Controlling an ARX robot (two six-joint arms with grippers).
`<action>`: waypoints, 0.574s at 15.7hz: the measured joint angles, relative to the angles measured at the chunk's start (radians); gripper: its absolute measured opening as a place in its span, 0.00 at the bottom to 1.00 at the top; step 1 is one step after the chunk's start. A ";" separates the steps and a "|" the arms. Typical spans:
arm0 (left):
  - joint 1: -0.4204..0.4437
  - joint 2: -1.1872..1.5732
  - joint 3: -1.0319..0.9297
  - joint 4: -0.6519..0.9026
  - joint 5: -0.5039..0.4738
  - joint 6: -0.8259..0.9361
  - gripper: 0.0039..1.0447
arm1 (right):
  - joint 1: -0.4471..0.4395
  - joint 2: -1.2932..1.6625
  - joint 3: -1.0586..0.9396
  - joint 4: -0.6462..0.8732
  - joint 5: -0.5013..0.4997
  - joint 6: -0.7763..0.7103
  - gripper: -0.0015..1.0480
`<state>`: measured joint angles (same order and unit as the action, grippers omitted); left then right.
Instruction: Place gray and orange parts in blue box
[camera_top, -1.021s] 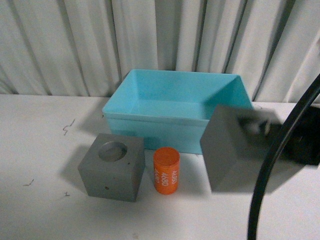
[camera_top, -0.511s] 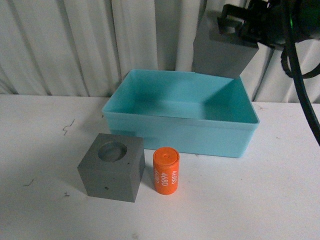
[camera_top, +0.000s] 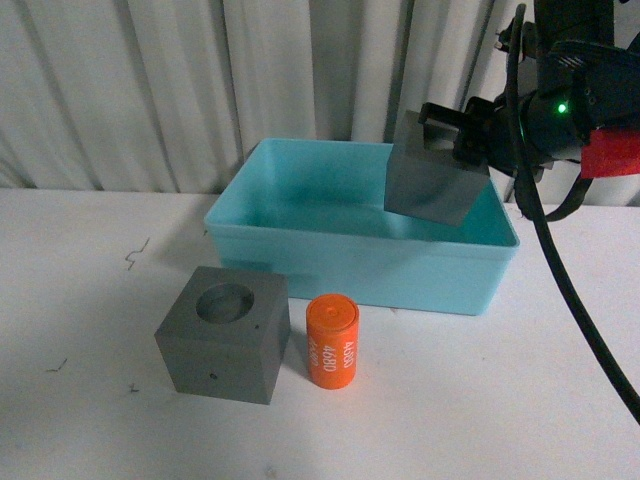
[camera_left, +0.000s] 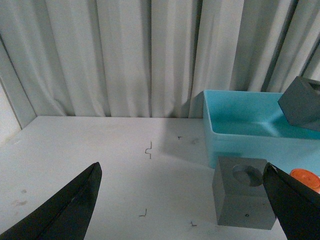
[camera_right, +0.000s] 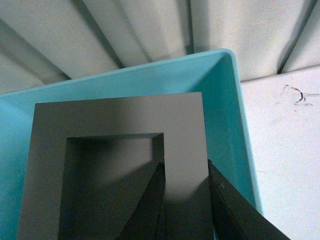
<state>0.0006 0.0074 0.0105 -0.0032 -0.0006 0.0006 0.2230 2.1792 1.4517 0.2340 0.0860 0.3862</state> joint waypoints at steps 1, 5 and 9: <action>0.000 0.000 0.000 0.000 0.000 0.000 0.94 | 0.001 0.009 0.007 -0.005 0.008 0.008 0.18; 0.000 0.000 0.000 0.000 0.000 0.000 0.94 | 0.006 0.021 0.027 -0.019 0.024 0.014 0.18; 0.000 0.000 0.000 0.000 0.000 0.000 0.94 | 0.013 0.048 0.053 -0.046 0.037 0.015 0.28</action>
<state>0.0006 0.0074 0.0105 -0.0032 -0.0006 0.0006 0.2359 2.2269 1.5043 0.1879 0.1234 0.4011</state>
